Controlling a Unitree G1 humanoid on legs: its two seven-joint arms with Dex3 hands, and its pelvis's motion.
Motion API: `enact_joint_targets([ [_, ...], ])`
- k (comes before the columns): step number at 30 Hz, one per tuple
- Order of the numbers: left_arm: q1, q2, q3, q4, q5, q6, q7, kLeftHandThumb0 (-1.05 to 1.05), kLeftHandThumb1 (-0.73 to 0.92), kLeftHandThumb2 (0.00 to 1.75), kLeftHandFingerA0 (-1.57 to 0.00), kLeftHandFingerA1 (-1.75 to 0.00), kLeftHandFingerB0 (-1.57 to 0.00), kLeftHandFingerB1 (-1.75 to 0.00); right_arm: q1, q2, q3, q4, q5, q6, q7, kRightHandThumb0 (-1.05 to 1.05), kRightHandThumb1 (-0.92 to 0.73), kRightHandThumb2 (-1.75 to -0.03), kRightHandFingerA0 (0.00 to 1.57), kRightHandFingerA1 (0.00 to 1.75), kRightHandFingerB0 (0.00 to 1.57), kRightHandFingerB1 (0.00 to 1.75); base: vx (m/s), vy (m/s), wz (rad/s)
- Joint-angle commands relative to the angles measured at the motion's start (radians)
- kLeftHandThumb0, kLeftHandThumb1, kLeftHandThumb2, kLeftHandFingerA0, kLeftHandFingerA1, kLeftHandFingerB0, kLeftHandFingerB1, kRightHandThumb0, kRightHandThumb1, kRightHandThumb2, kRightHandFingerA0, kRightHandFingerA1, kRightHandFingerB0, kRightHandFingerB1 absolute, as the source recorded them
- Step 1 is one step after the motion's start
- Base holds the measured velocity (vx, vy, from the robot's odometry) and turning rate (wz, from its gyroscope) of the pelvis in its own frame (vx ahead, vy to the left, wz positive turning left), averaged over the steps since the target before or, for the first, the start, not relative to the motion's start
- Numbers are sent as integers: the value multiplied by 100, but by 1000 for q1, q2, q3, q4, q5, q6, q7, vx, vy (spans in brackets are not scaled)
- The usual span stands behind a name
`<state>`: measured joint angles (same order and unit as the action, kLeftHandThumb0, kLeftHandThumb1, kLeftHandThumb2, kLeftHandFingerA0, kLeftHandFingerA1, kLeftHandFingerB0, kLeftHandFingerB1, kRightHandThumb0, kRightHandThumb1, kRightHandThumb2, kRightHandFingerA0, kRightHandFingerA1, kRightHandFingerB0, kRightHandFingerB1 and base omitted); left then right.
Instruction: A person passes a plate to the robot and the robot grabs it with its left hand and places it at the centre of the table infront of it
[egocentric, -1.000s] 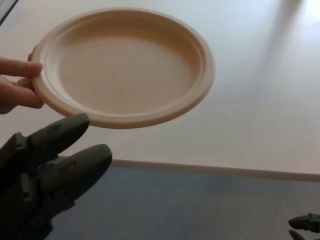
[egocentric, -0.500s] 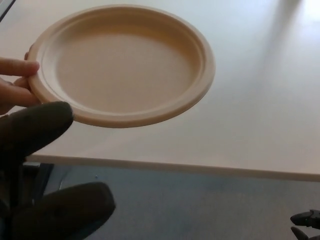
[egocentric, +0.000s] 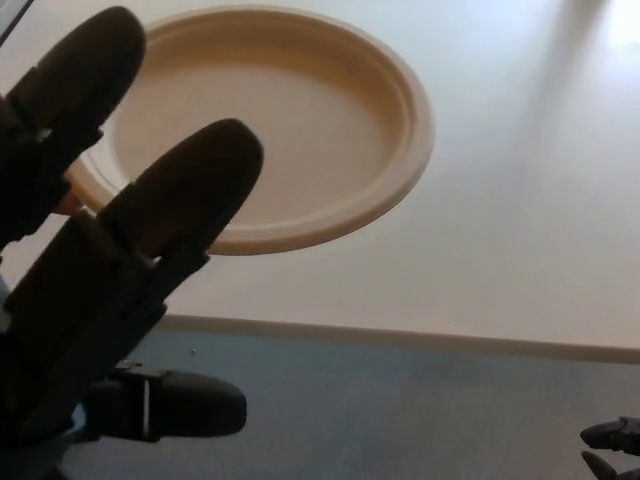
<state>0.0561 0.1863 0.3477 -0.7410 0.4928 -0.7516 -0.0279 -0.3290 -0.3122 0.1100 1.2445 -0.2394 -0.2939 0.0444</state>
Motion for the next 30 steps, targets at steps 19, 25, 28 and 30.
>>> enact_joint_targets([
  [19,-157,155,-150,162,470,309,-199,-95,57,95,-8,-25,0,-8,-39,-38,0,5,-6,6,24,-71,-81,-66,43,64,36,50,0,0,0],
  [25,-264,161,-207,250,597,373,-152,-85,49,87,-19,-42,0,-20,-49,-34,-4,5,-1,13,22,-72,-83,-65,43,69,38,51,0,0,0],
  [28,-304,156,-228,291,619,399,-127,-87,51,86,-46,-47,0,-18,-48,-35,-4,5,-3,10,20,-73,-83,-65,43,69,38,51,0,0,0],
  [30,-337,144,-239,340,599,403,-80,-80,52,84,-95,-67,-5,-32,-49,-35,-2,4,-5,12,19,-72,-83,-65,40,66,38,51,0,0,0],
])
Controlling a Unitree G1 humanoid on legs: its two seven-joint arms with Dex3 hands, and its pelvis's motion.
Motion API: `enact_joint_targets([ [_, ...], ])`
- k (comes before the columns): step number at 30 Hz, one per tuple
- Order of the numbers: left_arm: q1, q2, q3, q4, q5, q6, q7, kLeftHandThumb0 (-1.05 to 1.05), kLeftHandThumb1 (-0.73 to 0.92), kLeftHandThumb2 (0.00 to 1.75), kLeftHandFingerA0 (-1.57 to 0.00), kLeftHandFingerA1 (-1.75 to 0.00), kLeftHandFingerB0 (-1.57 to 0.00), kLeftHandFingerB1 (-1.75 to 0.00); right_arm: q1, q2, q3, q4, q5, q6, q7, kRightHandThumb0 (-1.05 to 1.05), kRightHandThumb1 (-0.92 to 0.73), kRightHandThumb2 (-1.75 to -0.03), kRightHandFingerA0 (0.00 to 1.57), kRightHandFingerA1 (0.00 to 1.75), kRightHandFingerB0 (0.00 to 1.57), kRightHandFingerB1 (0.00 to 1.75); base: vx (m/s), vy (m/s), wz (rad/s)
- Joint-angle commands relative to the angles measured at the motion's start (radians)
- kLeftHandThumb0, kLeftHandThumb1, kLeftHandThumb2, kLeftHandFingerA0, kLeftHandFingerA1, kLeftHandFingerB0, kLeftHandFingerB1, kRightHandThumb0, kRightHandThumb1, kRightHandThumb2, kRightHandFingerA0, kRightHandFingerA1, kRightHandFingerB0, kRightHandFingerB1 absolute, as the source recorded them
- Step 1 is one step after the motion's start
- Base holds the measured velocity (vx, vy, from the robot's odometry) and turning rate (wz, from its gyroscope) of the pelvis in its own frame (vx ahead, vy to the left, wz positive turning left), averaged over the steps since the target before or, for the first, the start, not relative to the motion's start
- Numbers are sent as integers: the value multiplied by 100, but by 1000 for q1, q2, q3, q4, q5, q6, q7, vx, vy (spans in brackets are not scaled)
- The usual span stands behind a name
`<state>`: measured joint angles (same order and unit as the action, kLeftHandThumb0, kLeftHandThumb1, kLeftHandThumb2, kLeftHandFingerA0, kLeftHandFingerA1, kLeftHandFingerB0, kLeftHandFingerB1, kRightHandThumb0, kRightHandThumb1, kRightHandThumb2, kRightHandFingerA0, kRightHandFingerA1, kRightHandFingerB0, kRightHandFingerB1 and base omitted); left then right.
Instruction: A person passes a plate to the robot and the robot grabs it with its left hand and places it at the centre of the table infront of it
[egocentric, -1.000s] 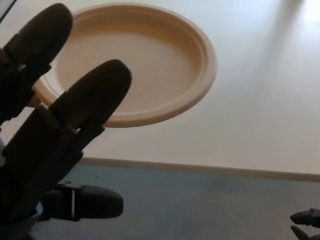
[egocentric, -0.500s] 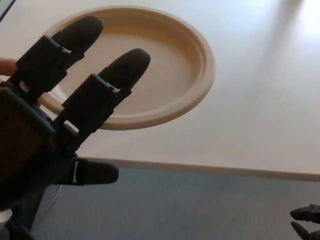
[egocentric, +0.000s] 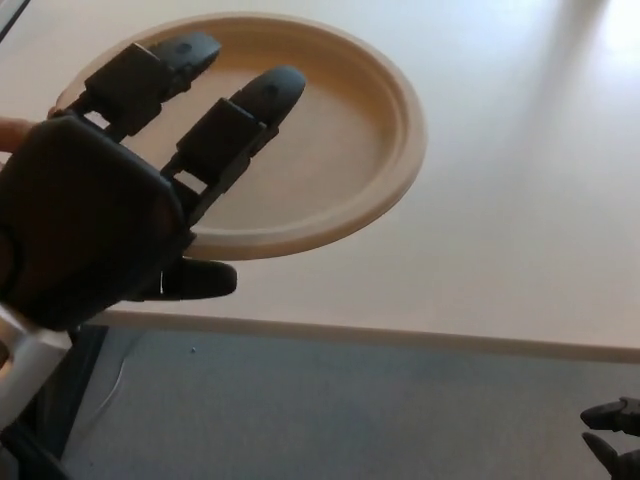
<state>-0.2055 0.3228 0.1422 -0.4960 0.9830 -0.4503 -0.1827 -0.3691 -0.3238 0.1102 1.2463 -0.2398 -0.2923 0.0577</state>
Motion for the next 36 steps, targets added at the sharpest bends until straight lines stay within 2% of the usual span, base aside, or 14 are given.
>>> enact_joint_targets([
  [1,-91,0,-40,123,100,106,107,-67,60,59,-106,-93,-14,-29,-9,-24,-2,1,-4,12,8,-72,-83,-65,39,65,38,50,0,0,0],
  [4,-135,0,-67,181,144,127,188,-49,67,60,-120,-102,-20,-29,-10,-28,1,2,-7,5,14,-72,-82,-65,39,65,36,50,0,0,0],
  [5,-153,8,-77,179,155,145,149,-16,43,89,-121,-123,-15,-48,-11,-28,3,0,-8,9,13,-72,-84,-65,42,72,38,51,0,0,0],
  [6,-165,14,-85,179,155,158,119,-15,62,58,-107,-143,-35,-33,-12,-28,3,-1,-9,11,12,-73,-63,-101,39,67,35,58,0,0,0],
  [8,-181,26,-104,188,151,176,86,-18,64,59,-106,-142,-42,-34,-13,-28,3,0,-9,11,9,-72,-83,-65,42,67,38,50,0,0,0],
  [9,-187,28,-114,199,144,179,84,-28,61,60,-107,-141,-71,-44,-14,-27,3,1,-10,13,7,-73,-63,-102,42,68,36,58,0,0,0],
  [11,-191,31,-127,216,134,180,98,-28,61,61,-101,-149,-87,-50,-14,-25,-1,0,-6,13,9,-71,-82,-65,50,75,38,50,0,0,0],
  [16,-192,56,-160,237,154,198,125,-26,62,58,-96,-153,-89,-53,-21,-28,8,1,-18,13,7,-72,-82,-65,39,63,37,48,0,0,0],
  [17,-189,61,-170,245,167,200,147,-27,60,58,-96,-154,-90,-54,-22,-28,9,0,-19,15,7,-68,-66,-112,40,68,30,57,0,0,0],
  [18,-187,64,-175,249,172,202,157,-27,60,58,-96,-154,-90,-54,-22,-28,10,0,-20,16,6,-68,-66,-112,40,68,30,57,0,0,0],
  [19,-189,64,-178,251,171,205,157,-27,61,58,-98,-152,-89,-52,-25,-30,10,-2,-20,15,7,-70,-84,-65,40,63,39,49,0,0,0],
  [32,-194,89,-210,275,149,216,241,-25,66,59,-99,-156,-89,-68,-41,-31,12,4,-26,15,13,-72,-84,-65,55,70,50,52,0,0,0],
  [33,-193,92,-209,274,147,216,245,-24,66,59,-98,-158,-87,-75,-45,-30,14,4,-29,18,14,-68,-67,-114,49,70,41,60,0,0,0],
  [36,-194,96,-208,273,143,213,262,-25,63,59,-98,-157,-89,-69,-52,-29,20,6,-35,25,18,-68,-67,-114,50,71,41,60,0,0,0],
])
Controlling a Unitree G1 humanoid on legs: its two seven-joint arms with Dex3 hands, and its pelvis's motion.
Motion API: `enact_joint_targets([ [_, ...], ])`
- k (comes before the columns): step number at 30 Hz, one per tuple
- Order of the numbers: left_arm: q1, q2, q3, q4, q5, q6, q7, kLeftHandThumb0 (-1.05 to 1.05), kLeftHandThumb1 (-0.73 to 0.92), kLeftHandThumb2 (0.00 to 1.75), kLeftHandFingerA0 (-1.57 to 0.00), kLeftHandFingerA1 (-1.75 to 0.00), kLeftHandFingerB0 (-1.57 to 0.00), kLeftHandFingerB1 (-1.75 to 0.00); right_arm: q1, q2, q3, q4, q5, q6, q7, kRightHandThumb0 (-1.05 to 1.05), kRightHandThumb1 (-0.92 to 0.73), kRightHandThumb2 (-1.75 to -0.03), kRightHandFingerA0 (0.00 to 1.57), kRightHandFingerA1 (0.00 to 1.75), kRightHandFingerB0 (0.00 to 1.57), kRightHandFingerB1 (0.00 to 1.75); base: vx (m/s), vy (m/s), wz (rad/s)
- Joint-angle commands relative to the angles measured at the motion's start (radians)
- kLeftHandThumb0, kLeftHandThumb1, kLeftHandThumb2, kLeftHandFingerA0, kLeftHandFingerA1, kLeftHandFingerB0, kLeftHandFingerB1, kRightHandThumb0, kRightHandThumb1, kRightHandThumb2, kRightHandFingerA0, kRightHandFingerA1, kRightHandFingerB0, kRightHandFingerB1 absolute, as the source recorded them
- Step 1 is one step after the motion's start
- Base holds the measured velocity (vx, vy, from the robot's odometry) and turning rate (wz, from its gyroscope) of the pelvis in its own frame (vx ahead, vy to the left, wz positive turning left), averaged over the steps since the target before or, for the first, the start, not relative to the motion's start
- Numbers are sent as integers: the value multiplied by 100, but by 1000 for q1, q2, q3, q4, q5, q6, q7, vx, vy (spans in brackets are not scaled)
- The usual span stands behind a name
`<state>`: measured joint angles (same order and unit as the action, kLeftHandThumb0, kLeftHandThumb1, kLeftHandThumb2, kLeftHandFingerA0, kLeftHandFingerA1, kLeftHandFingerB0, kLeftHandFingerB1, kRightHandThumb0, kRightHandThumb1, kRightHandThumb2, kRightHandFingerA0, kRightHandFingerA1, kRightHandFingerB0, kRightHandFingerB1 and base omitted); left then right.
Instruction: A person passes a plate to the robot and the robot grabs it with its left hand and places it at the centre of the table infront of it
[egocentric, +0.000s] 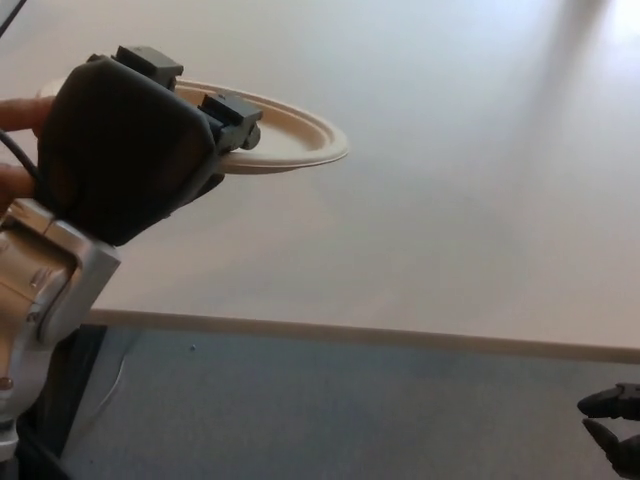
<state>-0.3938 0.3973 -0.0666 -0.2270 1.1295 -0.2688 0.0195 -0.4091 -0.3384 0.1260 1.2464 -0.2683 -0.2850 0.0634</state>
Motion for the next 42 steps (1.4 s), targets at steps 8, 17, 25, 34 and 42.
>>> enact_joint_targets([
  [8,-52,0,-22,98,-107,-16,102,-28,59,57,-99,-152,-92,-53,-3,-15,8,8,-7,14,8,-74,-84,-65,52,66,51,52,0,0,0],
  [17,-163,-5,-133,339,-114,-32,164,-23,59,57,-99,-148,-89,-52,12,-11,10,9,-6,22,2,-75,-84,-65,47,64,46,50,0,0,0],
  [25,-413,-102,-337,766,-30,-23,222,-32,62,61,-96,-150,-85,-50,24,-19,11,3,-7,13,0,-77,-84,-66,48,67,47,52,0,0,1],
  [34,-529,-183,-468,978,-38,22,249,-30,59,61,-93,-153,-86,-52,44,-9,20,6,-13,2,-1,-70,-66,-114,53,72,39,59,0,0,0],
  [42,-610,-237,-535,1127,-54,95,221,-28,61,58,-82,-150,-81,-52,50,-12,22,-3,-10,-5,2,-75,-84,-65,61,74,53,54,0,0,0],
])
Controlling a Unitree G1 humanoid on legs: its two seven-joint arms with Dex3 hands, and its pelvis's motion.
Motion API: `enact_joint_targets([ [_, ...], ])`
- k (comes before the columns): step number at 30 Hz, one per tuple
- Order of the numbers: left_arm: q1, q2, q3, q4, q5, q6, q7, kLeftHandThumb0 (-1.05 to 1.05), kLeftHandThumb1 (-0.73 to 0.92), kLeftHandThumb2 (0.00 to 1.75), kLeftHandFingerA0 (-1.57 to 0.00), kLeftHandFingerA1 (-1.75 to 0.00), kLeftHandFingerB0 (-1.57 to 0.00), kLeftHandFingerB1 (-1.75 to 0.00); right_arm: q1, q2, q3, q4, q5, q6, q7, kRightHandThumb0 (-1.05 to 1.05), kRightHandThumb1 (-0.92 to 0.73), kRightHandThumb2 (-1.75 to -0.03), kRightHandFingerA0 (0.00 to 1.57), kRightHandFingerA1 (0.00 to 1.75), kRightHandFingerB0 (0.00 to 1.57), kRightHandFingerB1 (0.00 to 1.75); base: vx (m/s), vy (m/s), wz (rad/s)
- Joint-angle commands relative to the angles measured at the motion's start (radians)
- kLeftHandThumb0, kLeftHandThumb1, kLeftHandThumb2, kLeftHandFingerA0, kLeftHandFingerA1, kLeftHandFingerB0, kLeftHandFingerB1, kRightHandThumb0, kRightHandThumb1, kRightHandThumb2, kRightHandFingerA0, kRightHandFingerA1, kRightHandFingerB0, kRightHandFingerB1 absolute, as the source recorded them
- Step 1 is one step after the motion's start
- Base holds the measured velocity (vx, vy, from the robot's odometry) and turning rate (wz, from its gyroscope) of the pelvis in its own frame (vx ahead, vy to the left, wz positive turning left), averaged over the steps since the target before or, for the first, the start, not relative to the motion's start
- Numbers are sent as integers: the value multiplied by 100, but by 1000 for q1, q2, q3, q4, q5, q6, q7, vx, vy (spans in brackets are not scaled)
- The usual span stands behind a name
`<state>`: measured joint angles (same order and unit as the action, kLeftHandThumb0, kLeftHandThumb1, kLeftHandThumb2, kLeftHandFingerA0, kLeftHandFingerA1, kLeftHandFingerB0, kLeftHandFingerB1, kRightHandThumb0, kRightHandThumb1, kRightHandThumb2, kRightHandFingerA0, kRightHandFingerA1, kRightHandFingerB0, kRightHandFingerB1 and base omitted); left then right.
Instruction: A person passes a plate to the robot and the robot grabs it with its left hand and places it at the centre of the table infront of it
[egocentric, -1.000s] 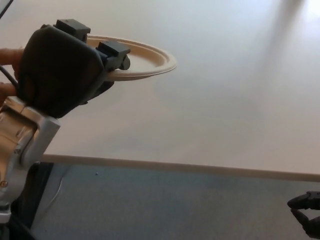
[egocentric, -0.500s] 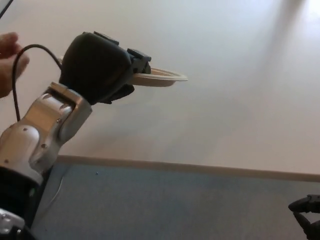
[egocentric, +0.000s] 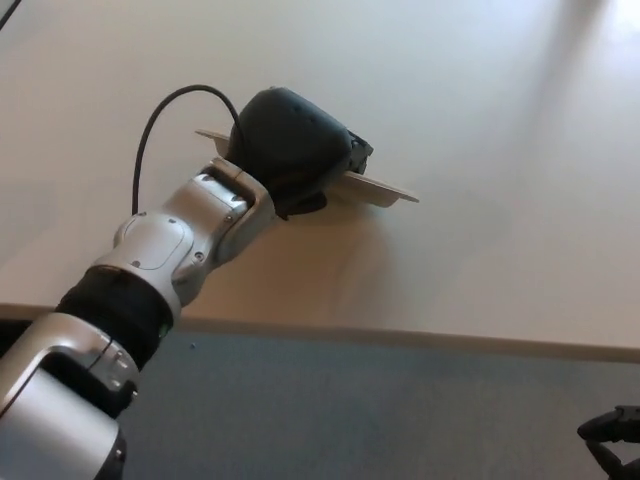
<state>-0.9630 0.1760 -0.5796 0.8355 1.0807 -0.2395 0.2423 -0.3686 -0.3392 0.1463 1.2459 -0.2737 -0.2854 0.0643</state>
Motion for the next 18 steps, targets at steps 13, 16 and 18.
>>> enact_joint_targets([
  [13,-50,-37,108,160,-187,167,-157,-27,67,60,-76,-136,-72,-53,-1,-10,18,-3,-11,-24,19,-76,-84,-65,49,61,49,51,0,0,0],
  [16,-52,-39,192,169,-284,211,-283,-28,85,65,-71,-113,-43,-33,-5,-6,25,-9,-15,-13,14,-76,-82,-66,50,63,46,51,0,0,0],
  [18,-62,-34,201,172,-286,242,-321,-40,83,65,-49,-40,-25,-29,-6,-5,29,-10,-18,-5,9,-68,-66,-114,50,69,41,61,0,0,0],
])
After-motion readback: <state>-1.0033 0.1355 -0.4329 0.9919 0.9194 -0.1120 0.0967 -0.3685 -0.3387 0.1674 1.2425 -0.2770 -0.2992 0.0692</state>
